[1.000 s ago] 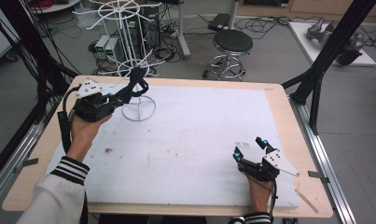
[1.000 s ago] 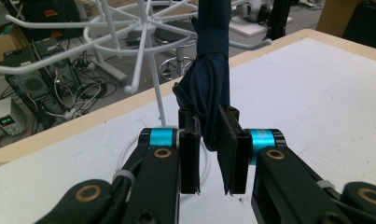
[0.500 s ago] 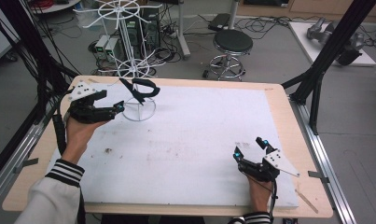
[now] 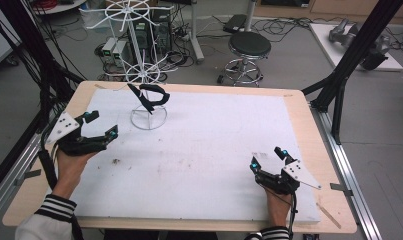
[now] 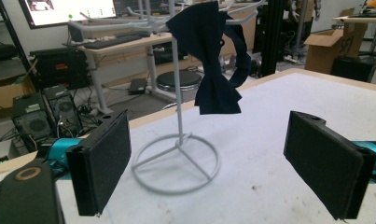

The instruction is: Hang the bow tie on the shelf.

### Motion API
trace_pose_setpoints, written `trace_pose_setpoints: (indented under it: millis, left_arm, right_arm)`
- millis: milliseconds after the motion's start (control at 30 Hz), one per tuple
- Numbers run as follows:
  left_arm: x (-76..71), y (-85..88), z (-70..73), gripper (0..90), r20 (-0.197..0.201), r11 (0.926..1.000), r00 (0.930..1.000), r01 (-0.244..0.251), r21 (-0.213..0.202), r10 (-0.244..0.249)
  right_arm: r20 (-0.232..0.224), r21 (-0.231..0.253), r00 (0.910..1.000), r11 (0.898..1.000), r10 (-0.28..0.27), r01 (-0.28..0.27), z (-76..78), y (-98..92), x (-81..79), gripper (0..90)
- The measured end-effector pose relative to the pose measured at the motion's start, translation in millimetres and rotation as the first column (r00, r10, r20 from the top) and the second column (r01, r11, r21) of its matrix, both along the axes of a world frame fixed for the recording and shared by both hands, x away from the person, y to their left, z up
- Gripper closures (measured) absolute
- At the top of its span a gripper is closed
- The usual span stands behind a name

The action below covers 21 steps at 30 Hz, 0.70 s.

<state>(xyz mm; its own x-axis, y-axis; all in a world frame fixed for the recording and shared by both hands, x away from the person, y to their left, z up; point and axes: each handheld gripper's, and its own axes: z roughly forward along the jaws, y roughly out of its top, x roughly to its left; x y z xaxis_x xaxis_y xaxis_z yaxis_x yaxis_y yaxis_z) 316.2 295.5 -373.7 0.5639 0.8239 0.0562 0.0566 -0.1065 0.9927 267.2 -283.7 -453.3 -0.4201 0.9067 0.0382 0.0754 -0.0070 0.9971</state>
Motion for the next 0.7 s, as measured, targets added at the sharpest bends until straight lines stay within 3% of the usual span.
trace_pose_setpoints:
  millis: [100,333,700]
  left_arm:
    - [-10.9,11.0,-12.0,15.3,0.032,0.9997,0.9995,0.004,-0.023,-0.003]
    - [-32.8,26.1,-48.6,15.5,0.085,0.9991,0.9961,0.027,-0.033,-0.024]
    - [-42.9,28.8,-80.7,15.5,0.084,0.996,0.9962,0.029,-0.085,-0.021]
  right_arm:
    - [0.003,-0.007,1.0,1.0,0.0,0.0,-0.1,0.2,-0.2,9.1]
    - [0.012,-0.01,0.9999,1.0,-0.003,0.003,-0.3,1.2,-1.1,9.1]
    - [0.011,-0.013,0.9999,1.0,-0.001,0.001,-0.3,1.4,-1.4,9.1]
